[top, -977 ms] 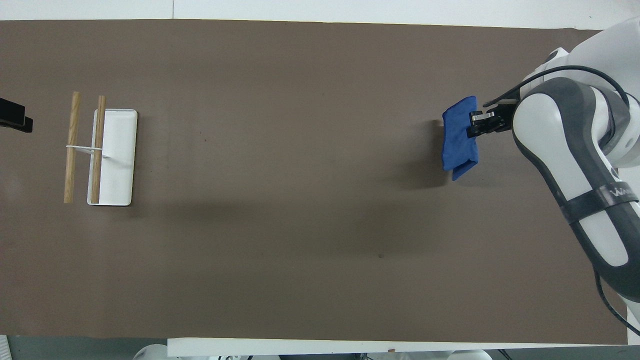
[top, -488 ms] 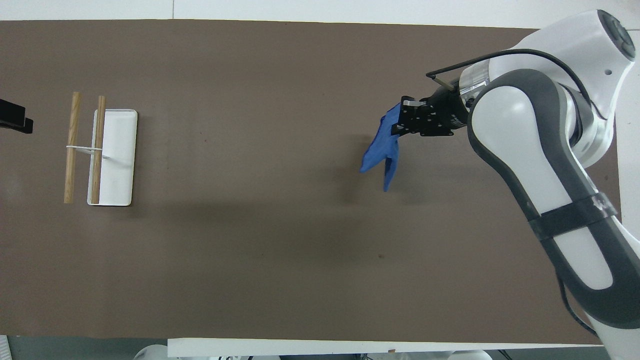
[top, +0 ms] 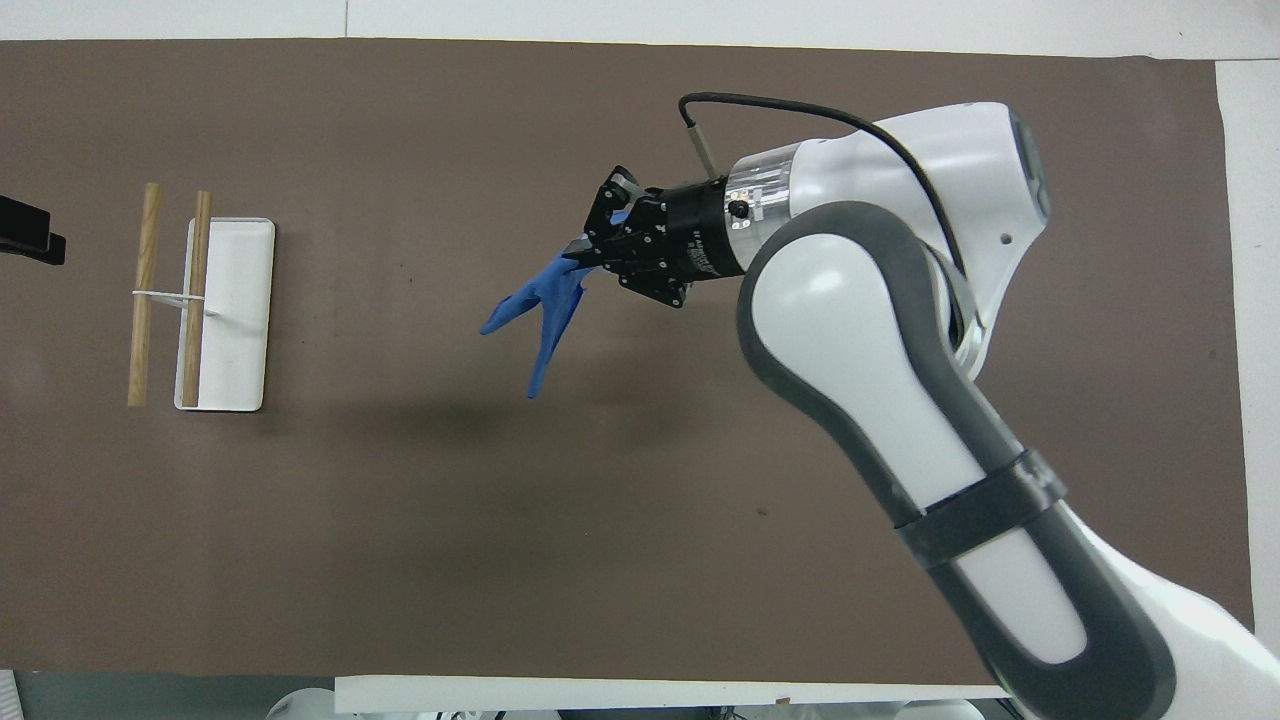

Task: Right arm passes towel to left arm to hang
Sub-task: 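Carry the towel with the right gripper while the left gripper reaches in, then grasp the towel with the left gripper beside the right gripper, then open the right gripper and withdraw while the left gripper drapes the towel, then hang the towel over the white rack with the left gripper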

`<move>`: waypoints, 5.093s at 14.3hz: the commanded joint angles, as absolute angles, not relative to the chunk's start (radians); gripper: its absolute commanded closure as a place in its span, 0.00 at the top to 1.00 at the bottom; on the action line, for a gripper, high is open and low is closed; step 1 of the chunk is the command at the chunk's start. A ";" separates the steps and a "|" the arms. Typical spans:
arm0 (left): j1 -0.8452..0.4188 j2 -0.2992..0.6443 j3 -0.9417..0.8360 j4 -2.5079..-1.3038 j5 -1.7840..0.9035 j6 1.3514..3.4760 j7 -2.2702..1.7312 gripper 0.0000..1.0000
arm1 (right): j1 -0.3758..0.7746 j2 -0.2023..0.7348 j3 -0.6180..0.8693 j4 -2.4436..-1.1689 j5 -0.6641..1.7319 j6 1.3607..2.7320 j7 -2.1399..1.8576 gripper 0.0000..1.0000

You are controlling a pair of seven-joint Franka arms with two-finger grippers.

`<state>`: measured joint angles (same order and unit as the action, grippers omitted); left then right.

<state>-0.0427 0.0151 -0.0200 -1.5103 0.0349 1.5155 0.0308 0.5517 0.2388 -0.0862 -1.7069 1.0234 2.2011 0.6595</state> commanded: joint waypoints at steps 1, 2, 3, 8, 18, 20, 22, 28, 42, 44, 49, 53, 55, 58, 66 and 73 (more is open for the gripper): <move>-0.050 -0.005 -0.026 -1.531 0.028 1.578 0.008 1.00 | 0.623 0.239 -0.087 -1.717 1.077 2.284 0.751 0.00; -0.060 -0.005 -0.031 -1.531 0.020 1.592 -0.077 1.00 | 0.636 0.239 -0.089 -1.717 1.103 2.295 0.785 0.00; -0.078 -0.006 -0.038 -1.540 -0.003 1.615 -0.236 1.00 | 0.655 0.241 -0.089 -1.717 1.148 2.327 0.817 0.00; -0.228 -0.086 -0.040 -1.758 -0.044 1.801 -0.953 1.00 | 0.758 0.259 -0.089 -1.717 1.255 2.542 0.879 0.00; -0.320 -0.120 -0.041 -1.982 -0.046 1.907 -1.428 0.77 | 0.759 0.259 -0.089 -1.718 1.259 2.545 0.890 0.00; -0.345 -0.123 -0.041 -1.987 -0.048 1.907 -1.457 0.75 | 0.759 0.259 -0.089 -1.718 1.259 2.543 0.890 0.00; -0.377 -0.123 -0.041 -1.987 -0.048 1.908 -1.512 0.72 | 0.759 0.259 -0.089 -1.723 1.259 2.543 0.890 0.00; -0.396 -0.133 -0.041 -2.000 -0.048 1.914 -1.514 0.00 | 0.759 0.258 -0.089 -1.724 1.259 2.545 0.888 0.00; -0.344 -0.120 -0.029 -1.965 0.039 1.916 -1.243 0.00 | 0.733 0.259 -0.094 -1.742 0.958 2.536 0.656 1.00; -0.240 -0.121 -0.031 -1.979 0.069 1.913 -1.085 0.00 | 0.677 0.258 -0.094 -1.753 0.803 2.498 0.574 1.00; 0.007 -0.091 -0.032 -1.976 0.080 2.083 -0.789 0.00 | 0.427 0.245 -0.098 -1.740 0.456 2.223 0.180 1.00; 0.136 -0.042 -0.032 -1.979 0.080 2.221 -0.608 0.00 | 0.331 0.209 -0.100 -1.671 0.096 2.001 0.135 1.00; 0.153 -0.014 -0.032 -1.979 0.080 2.259 -0.571 0.00 | 0.316 0.193 -0.103 -1.585 0.025 1.828 0.137 1.00; 0.182 0.024 -0.032 -1.965 0.080 2.325 -0.543 0.00 | 0.279 0.167 -0.107 -1.488 -0.084 1.648 0.137 1.00; 0.249 0.092 -0.032 -2.006 0.078 2.445 -0.497 0.01 | 0.209 -0.011 -0.126 -1.428 -0.092 1.385 0.132 1.00; 0.189 0.075 -0.035 -2.031 0.078 2.326 -0.494 1.00 | 0.143 -0.060 -0.135 -1.509 -0.094 1.399 0.049 1.00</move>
<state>0.2112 0.0981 -0.0367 -2.0352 0.0663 2.3867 -0.5067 0.1819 -0.0288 -0.1340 -1.4491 -0.0908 1.3729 0.0902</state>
